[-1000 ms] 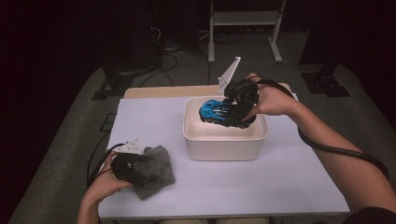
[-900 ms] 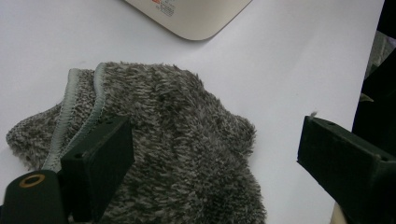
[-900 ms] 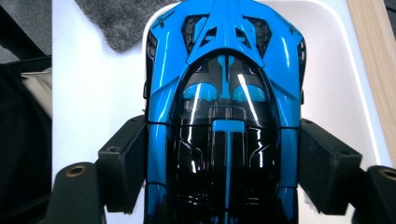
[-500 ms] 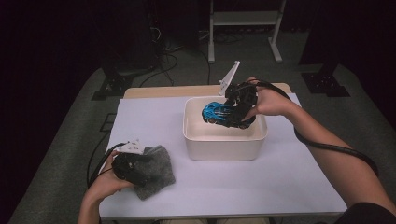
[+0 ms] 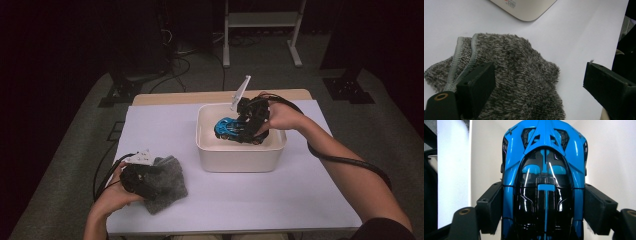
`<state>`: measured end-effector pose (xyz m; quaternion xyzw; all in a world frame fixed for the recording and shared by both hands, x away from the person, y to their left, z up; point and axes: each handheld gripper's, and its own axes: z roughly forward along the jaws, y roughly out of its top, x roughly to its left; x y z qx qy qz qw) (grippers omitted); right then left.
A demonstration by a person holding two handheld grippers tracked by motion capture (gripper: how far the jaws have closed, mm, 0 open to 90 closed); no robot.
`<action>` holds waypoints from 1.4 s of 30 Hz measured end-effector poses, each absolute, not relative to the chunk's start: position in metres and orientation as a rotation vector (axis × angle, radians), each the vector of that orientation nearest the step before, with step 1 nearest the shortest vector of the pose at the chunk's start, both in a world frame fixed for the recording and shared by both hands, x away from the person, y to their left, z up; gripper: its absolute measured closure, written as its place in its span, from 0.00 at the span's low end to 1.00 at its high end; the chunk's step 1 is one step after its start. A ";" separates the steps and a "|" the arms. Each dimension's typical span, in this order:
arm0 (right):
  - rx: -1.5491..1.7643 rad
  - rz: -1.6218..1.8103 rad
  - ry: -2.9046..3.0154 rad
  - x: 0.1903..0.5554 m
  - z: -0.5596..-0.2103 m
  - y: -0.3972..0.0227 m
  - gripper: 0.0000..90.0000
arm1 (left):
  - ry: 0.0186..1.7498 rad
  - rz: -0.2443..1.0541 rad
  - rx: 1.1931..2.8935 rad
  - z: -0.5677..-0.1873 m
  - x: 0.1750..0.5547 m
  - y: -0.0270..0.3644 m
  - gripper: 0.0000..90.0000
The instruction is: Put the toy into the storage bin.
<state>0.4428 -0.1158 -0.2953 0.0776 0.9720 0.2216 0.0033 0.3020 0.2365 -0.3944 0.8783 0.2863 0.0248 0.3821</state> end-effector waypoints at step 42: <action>0.243 0.632 3.145 0.456 -0.341 -0.089 0.28 | 0.724 0.062 2.247 -0.395 0.301 0.237 0.11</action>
